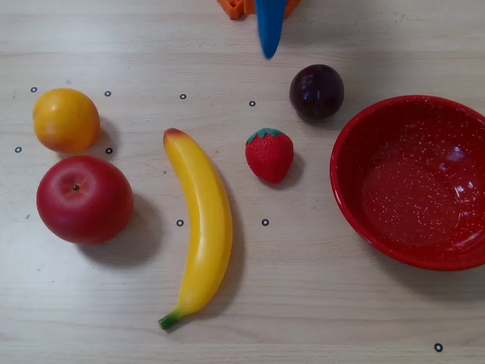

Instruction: Put plum in the red bowl.

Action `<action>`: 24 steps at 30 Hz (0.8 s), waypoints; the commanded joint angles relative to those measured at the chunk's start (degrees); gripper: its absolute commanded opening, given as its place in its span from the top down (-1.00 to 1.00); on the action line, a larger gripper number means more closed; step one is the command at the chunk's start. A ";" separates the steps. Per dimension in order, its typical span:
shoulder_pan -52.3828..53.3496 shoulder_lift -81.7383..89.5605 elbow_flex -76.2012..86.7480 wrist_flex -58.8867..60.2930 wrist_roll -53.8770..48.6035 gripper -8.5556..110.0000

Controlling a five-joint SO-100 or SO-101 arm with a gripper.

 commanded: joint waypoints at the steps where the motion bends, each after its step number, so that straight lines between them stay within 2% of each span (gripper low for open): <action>1: 2.90 -3.78 -10.63 5.36 -4.92 0.85; 3: 4.75 -6.59 -14.77 8.26 -8.53 0.81; 12: 14.33 -22.15 -27.95 20.65 -25.31 0.35; 18: 19.69 -23.82 -25.75 18.28 -29.09 0.19; 24: 20.65 -28.21 -24.79 17.05 -31.90 -0.02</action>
